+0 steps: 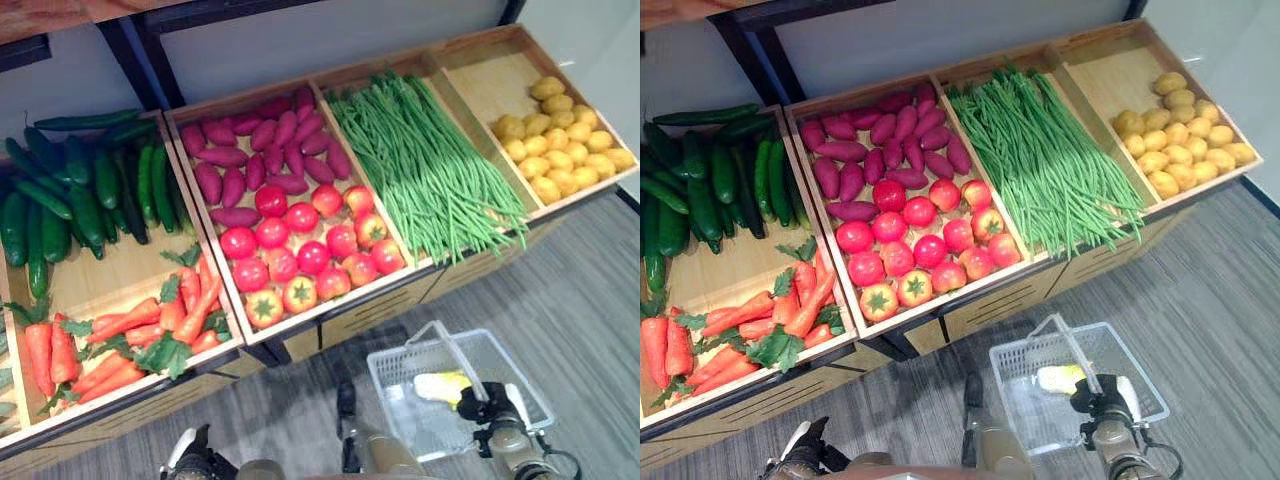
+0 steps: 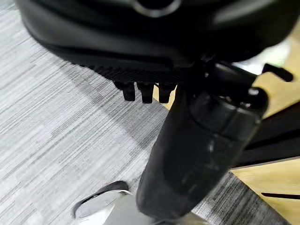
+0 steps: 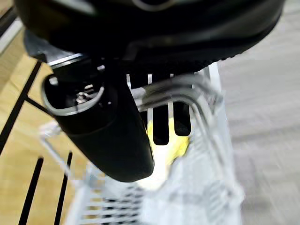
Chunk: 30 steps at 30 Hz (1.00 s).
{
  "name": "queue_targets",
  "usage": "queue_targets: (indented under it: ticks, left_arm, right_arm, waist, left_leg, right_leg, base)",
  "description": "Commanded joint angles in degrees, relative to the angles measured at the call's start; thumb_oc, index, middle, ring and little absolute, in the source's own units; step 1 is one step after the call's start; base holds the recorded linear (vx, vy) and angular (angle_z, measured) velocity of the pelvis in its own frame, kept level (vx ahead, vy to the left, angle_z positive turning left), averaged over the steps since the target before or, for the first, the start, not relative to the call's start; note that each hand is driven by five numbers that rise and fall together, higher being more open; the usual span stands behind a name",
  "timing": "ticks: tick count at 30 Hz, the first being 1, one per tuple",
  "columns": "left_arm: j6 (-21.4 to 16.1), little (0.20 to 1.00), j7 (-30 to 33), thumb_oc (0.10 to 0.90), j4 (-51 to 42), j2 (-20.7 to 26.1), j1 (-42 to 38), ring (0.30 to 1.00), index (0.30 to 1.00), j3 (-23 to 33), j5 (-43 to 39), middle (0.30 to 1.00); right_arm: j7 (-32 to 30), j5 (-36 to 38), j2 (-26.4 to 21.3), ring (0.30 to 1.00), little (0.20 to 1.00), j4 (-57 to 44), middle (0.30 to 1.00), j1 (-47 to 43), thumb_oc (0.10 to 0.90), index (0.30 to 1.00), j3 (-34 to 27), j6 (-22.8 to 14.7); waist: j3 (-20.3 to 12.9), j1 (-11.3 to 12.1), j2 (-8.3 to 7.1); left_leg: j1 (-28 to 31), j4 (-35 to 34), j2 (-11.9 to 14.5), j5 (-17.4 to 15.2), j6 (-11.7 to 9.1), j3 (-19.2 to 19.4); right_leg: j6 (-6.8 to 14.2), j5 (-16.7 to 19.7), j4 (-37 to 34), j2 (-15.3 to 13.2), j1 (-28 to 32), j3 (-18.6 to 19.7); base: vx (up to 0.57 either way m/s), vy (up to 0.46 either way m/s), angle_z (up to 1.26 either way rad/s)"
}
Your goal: Get the vegetables into the basket
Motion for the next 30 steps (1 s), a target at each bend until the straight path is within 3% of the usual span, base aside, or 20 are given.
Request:
queue_targets:
  ticks: [1,3,4,8,16,23,30]
  left_arm:
    - [0.0,1.000,0.9,0.900,0.9,0.6,-2.1,1.000,1.000,-0.8,-1.1,1.000]
    - [0.3,1.000,0.9,0.900,0.0,0.1,-3.6,1.000,1.000,-2.9,0.0,1.000]
    - [0.3,1.000,1.1,0.900,-0.2,0.1,-4.0,1.000,1.000,-3.3,0.1,1.000]
    - [0.5,1.000,1.1,0.900,0.2,0.3,-2.9,1.000,1.000,-3.1,0.6,1.000]
    - [0.3,1.000,0.7,0.900,0.5,0.7,-1.9,1.000,1.000,-1.9,-0.3,1.000]
    - [0.1,1.000,0.8,0.900,1.6,1.2,-1.0,1.000,1.000,-0.2,-0.9,1.000]
    - [0.2,1.000,3.6,0.900,4.0,1.3,0.3,1.000,1.000,8.6,-9.1,1.000]
  right_arm:
    - [-3.0,2.4,-3.7,0.300,0.300,-0.1,0.300,2.0,0.400,0.300,-2.5,-2.9]
    - [-3.6,3.5,-3.9,0.300,0.300,1.3,0.300,3.5,0.400,0.300,-4.1,-2.5]
    - [-4.1,3.8,-3.9,0.300,0.300,1.8,0.300,3.8,0.400,0.300,-4.6,-2.4]
    - [-3.9,3.0,-3.4,0.300,0.300,5.6,0.300,4.7,0.400,0.300,-5.1,-1.2]
    - [-3.6,1.6,-2.3,0.300,0.300,9.1,0.300,4.7,0.400,0.300,-5.6,0.4]
    - [-3.8,0.9,-1.3,0.300,0.300,10.8,0.300,3.9,0.400,0.300,-4.9,0.6]
    - [-4.2,-0.5,-0.7,0.300,0.300,13.2,0.300,4.8,0.400,0.300,-5.0,1.4]
  waist:
    - [0.1,-3.5,1.50]
    - [0.4,-4.5,2.15]
    - [0.4,-4.7,2.52]
    - [-0.9,-4.5,3.26]
    - [-1.3,-3.6,2.27]
    - [-2.3,-3.1,1.20]
    - [-3.9,-2.2,0.67]
  left_leg:
    - [-5.0,-9.3,1.0,7.9,2.5,-1.0]
    - [-6.7,-10.2,3.5,10.5,2.0,7.8]
    - [-7.0,-11.5,4.5,11.3,1.7,9.9]
    - [-5.5,-14.6,4.5,11.3,1.8,10.6]
    - [-3.3,-18.0,2.6,11.1,2.7,10.5]
    - [-3.5,-18.0,1.9,10.1,2.7,10.4]
    - [-3.3,-18.0,2.0,10.0,2.2,10.3]
  right_leg:
    - [10.0,-5.6,4.2,-7.3,3.1,0.4]
    - [9.8,-6.4,3.7,-8.8,5.1,-4.0]
    - [10.0,-6.5,3.4,-9.2,5.5,-5.4]
    - [11.0,-6.3,3.0,-9.9,7.1,-6.6]
    - [11.9,-5.8,3.1,-11.5,8.3,-7.0]
    - [13.1,-3.1,-0.5,-12.1,8.8,-6.7]
    - [13.4,-2.1,-2.7,-12.2,10.0,-7.0]
  base:
    - [0.04,-0.232,0.08]
    - [-0.05,-0.106,0.73]
    - [-0.03,0.013,1.21]
    - [0.08,0.091,0.23]
    - [0.03,0.100,0.00]
    - [0.00,0.047,0.03]
    - [0.00,0.008,-0.03]
